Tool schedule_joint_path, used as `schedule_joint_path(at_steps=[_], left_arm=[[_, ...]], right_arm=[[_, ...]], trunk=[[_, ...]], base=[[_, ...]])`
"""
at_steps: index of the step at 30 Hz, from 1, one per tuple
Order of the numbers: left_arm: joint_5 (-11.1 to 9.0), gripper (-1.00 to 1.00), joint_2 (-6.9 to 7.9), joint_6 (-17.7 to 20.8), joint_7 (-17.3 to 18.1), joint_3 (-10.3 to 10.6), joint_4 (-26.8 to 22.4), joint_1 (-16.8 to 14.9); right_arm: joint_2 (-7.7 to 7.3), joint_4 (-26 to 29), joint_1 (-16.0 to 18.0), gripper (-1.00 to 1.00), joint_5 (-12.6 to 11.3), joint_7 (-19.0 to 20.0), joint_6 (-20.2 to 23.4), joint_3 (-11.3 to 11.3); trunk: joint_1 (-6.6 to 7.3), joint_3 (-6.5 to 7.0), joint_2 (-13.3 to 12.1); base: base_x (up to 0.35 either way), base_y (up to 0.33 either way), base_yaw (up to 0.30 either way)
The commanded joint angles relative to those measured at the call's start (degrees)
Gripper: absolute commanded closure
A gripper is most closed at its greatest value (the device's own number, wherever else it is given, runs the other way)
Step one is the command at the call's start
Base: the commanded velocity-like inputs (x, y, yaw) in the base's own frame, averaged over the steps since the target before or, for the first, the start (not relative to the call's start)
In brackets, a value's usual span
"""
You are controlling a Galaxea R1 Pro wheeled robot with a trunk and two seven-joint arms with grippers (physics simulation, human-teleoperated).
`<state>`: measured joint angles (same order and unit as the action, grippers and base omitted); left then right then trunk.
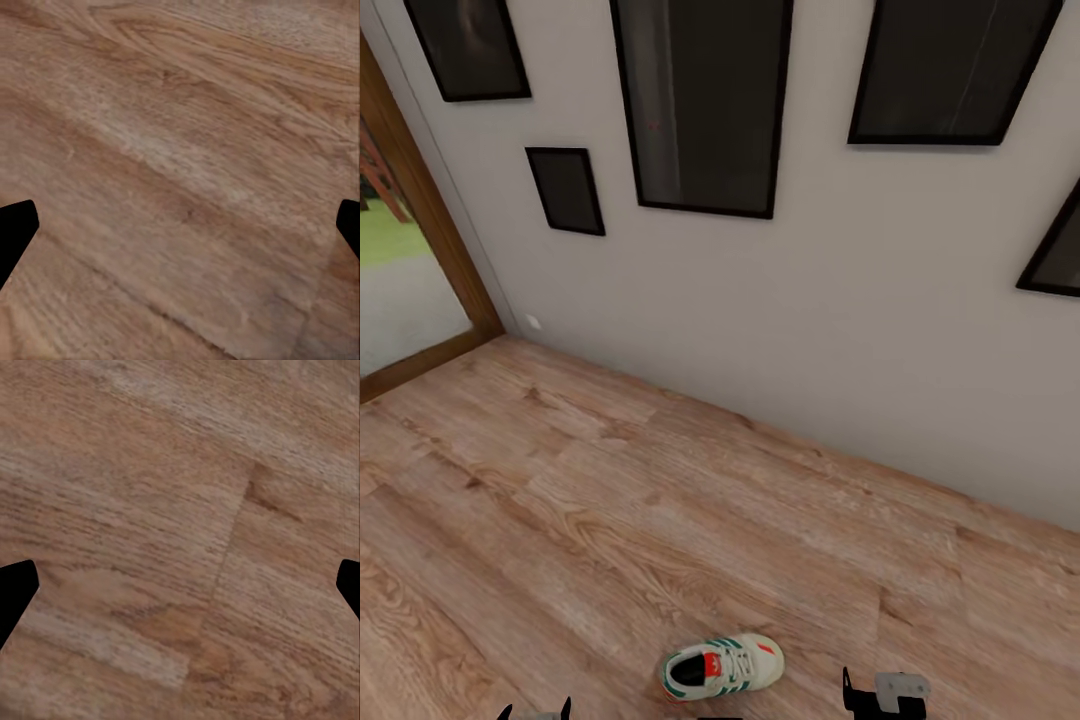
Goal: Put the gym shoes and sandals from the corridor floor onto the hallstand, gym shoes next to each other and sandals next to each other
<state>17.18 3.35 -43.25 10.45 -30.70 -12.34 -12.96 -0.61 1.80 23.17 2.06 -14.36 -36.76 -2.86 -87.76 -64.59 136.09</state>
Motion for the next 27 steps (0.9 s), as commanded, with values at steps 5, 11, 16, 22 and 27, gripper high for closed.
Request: schedule_joint_path(at_steps=[5, 11, 16, 22, 27], left_arm=[[0.40, -1.00, -0.01, -0.17, 0.27, -0.50, 0.07, -0.05], [0.40, -1.00, -0.01, -0.17, 0.27, -0.50, 0.07, -0.05], [0.40, -1.00, -0.01, -0.17, 0.27, -0.50, 0.10, -0.05], [0.40, -1.00, -0.01, -0.17, 0.27, -0.50, 0.10, -0.05], [0.40, -1.00, -0.01, -0.17, 0.27, -0.50, 0.07, -0.05]], right_arm=[[-0.01, -0.04, 0.03, -1.00, 0.23, -0.50, -0.06, -0.30], [-0.01, -0.05, 0.03, -1.00, 0.23, -0.50, -0.06, -0.30], [-0.01, -0.04, 0.03, -1.00, 0.23, -0.50, -0.06, -0.29], [-0.01, -0.04, 0.03, -1.00, 0.23, -0.50, -0.06, -0.29], [-0.01, -0.04, 0.03, -1.00, 0.23, -0.50, -0.06, -0.29]], trunk=[[-0.01, -0.04, 0.02], [-0.01, -0.04, 0.02], [-0.01, -0.04, 0.02], [-0.01, -0.04, 0.02], [-0.01, -0.04, 0.02]], base=[[0.160, 0.272, 0.000], [0.081, 0.296, 0.000], [0.014, 0.301, 0.000], [0.038, 0.297, 0.000], [0.040, 0.086, 0.000]])
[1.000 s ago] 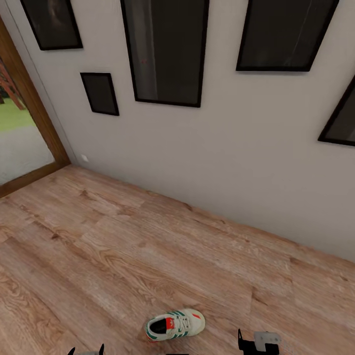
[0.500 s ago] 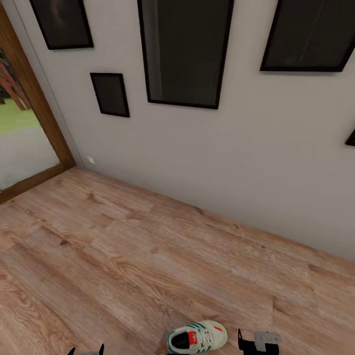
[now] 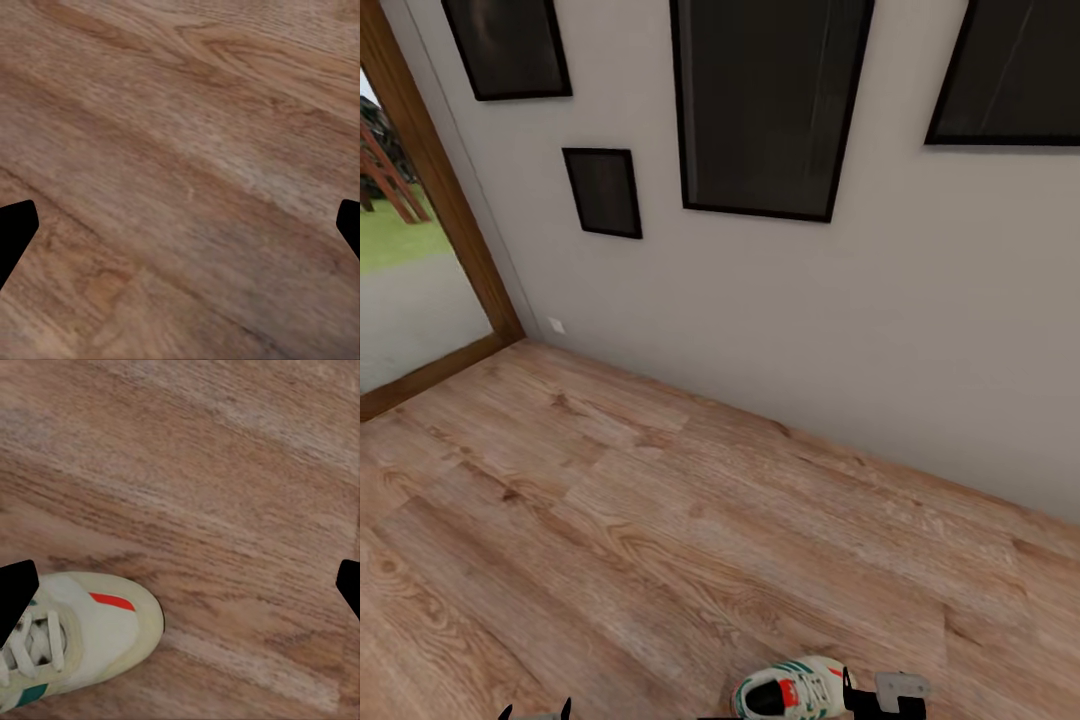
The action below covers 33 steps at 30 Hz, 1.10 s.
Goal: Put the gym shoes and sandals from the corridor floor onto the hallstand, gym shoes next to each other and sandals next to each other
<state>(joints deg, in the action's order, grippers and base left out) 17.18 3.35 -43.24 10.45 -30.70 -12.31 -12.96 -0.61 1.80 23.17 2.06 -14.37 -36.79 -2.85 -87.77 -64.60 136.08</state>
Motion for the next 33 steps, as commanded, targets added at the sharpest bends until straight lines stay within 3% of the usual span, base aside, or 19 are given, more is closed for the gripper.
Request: schedule_joint_path(at_steps=[1, 20, 33], left_arm=[[0.40, -1.00, -0.01, -0.18, 0.27, -0.50, 0.05, -0.04], [0.40, -1.00, -0.01, -0.18, 0.27, -0.50, 0.08, -0.04], [0.40, -1.00, -0.01, -0.17, 0.27, -0.50, 0.03, -0.04]], right_arm=[[0.00, -0.04, 0.03, -1.00, 0.23, -0.48, -0.04, -0.31], [0.00, -0.06, 0.03, -1.00, 0.23, -0.48, -0.04, -0.27], [0.00, -0.05, 0.03, -1.00, 0.23, -0.48, -0.04, -0.29]], trunk=[[0.01, -0.04, 0.02], [0.01, -0.04, 0.02], [0.01, -0.04, 0.02]], base=[[0.016, 0.034, 0.000], [-0.008, 0.017, -0.205], [0.047, 0.287, -0.021]])
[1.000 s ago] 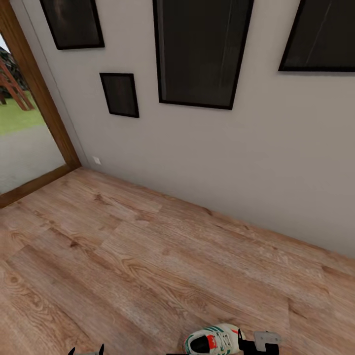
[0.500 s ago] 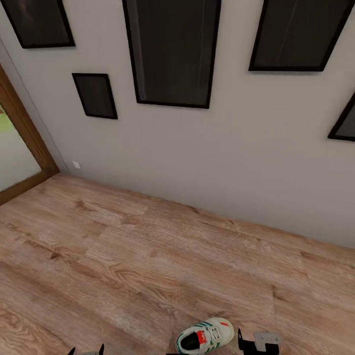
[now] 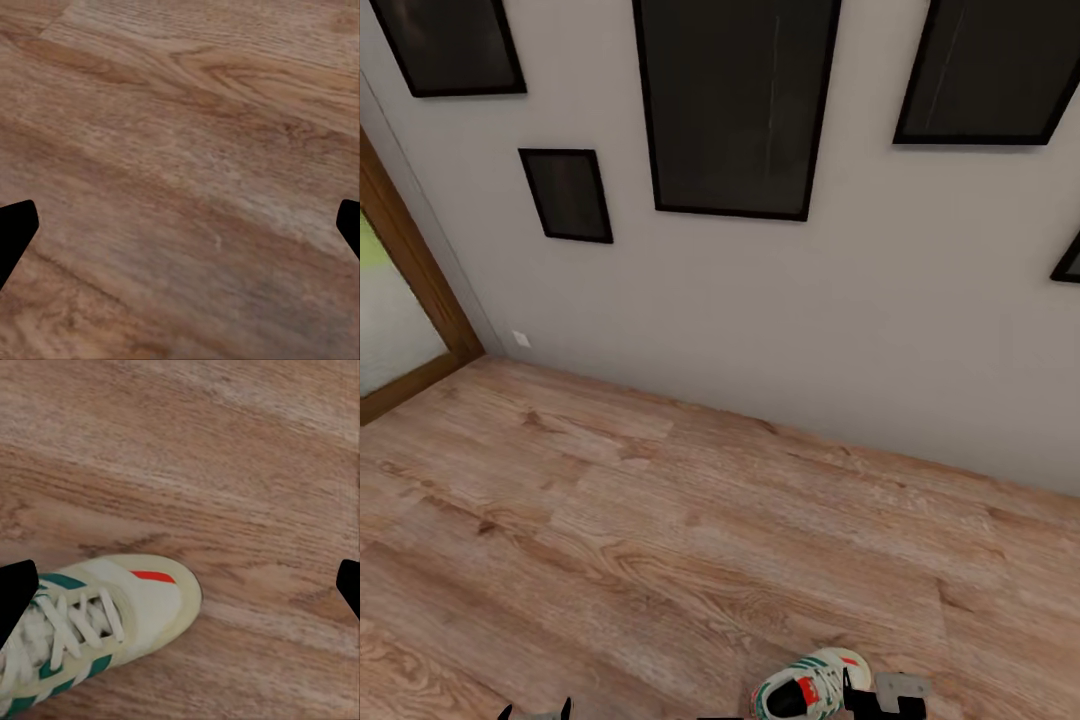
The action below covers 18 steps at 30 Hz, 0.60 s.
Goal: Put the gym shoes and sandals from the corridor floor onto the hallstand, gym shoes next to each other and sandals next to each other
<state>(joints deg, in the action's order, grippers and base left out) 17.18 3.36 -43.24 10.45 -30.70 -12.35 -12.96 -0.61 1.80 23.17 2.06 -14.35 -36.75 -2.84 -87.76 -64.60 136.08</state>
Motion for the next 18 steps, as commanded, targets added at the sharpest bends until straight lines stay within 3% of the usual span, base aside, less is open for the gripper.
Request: schedule_joint_path(at_steps=[1, 12, 18], left_arm=[[0.40, -1.00, -0.02, -0.17, 0.27, -0.50, 0.06, -0.05], [0.40, -1.00, -0.02, -0.17, 0.27, -0.50, 0.04, -0.05], [0.40, -1.00, -0.02, -0.17, 0.27, -0.57, 0.08, -0.05]], right_arm=[[-0.01, -0.07, 0.03, -1.00, 0.23, -0.50, -0.07, -0.30], [-0.01, -0.07, 0.03, -1.00, 0.23, -0.50, -0.07, -0.32], [-0.06, -0.06, 0.03, -1.00, 0.23, -0.50, -0.07, -0.27]], trunk=[[-0.01, -0.04, 0.02], [-0.01, -0.04, 0.02], [-0.01, 0.03, 0.02]], base=[[0.163, 0.323, 0.000], [0.171, 0.323, -0.005], [0.145, 0.322, -0.170]])
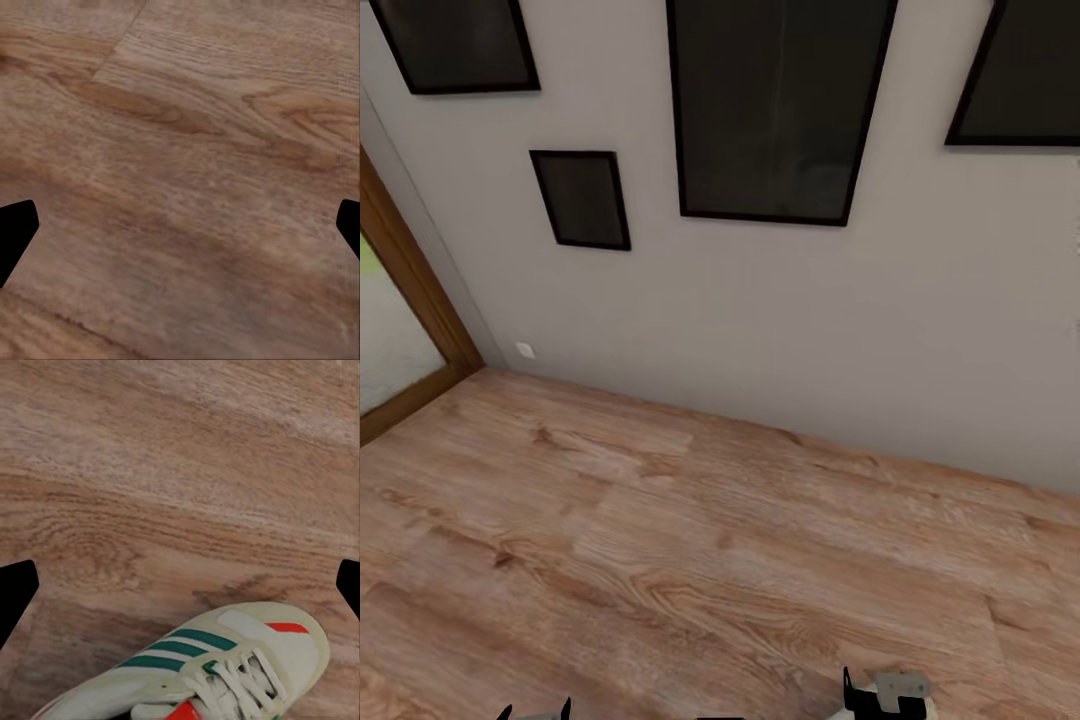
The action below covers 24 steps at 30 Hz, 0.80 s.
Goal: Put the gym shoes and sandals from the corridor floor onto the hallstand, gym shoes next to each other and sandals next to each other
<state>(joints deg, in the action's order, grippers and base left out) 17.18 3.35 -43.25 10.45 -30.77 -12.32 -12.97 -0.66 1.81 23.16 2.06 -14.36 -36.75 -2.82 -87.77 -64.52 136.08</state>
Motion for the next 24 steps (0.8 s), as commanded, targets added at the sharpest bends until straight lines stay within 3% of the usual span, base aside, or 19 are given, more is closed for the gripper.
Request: schedule_joint_path(at_steps=[1, 16, 24], left_arm=[[0.40, -1.00, -0.01, -0.17, 0.27, -0.50, 0.06, -0.04], [0.40, -1.00, -0.01, -0.17, 0.27, -0.52, 0.02, -0.04], [0.40, -1.00, -0.01, -0.17, 0.27, -0.52, 0.01, -0.04]], right_arm=[[-0.01, -0.06, 0.05, -1.00, 0.23, -0.49, -0.08, -0.29], [-0.04, -0.10, 0.05, -1.00, 0.23, -0.49, -0.08, -0.27], [-0.01, -0.05, 0.05, -1.00, 0.23, -0.49, -0.08, -0.28]], trunk=[[0.00, -0.03, 0.02], [0.00, 0.26, 0.02], [0.00, 0.36, 0.02]], base=[[0.055, 0.322, -0.233], [-0.072, 0.314, -0.254], [0.077, 0.336, -0.260]])
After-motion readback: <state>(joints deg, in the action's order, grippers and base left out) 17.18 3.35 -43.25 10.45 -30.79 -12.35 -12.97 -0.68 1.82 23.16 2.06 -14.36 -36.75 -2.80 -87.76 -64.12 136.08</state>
